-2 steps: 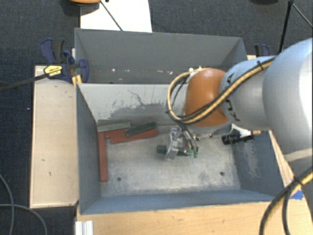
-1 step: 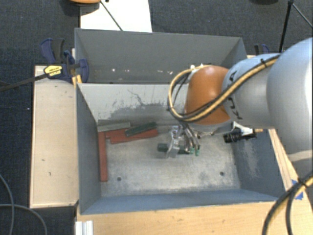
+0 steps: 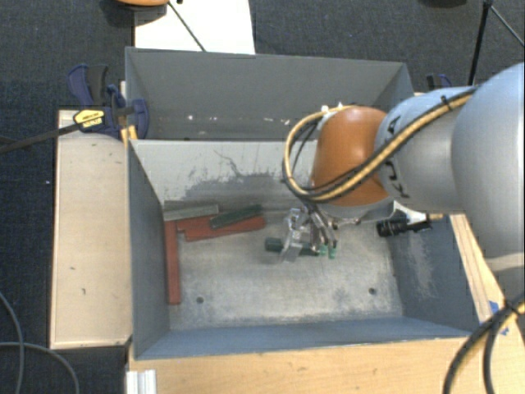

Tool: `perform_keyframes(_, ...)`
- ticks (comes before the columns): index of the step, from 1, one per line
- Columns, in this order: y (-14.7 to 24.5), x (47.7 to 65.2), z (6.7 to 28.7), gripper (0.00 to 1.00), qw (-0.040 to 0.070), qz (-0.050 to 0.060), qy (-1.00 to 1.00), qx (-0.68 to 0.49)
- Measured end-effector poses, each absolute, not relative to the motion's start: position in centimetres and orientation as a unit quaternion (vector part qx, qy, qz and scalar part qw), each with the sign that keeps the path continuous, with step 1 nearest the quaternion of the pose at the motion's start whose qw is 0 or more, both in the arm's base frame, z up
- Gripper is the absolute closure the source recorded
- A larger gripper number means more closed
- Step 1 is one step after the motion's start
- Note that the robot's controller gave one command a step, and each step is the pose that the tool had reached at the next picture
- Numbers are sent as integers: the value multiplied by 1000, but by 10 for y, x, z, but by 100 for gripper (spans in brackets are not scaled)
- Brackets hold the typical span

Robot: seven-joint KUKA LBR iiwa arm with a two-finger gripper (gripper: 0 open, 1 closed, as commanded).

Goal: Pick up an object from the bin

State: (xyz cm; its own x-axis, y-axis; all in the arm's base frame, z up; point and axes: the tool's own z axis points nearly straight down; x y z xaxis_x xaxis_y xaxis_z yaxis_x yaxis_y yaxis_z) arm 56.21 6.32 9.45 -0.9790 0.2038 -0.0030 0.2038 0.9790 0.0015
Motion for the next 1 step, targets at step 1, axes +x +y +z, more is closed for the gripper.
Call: perform_keyframes(1, 63, 562, 100, 100, 2, 1, 995, 103)
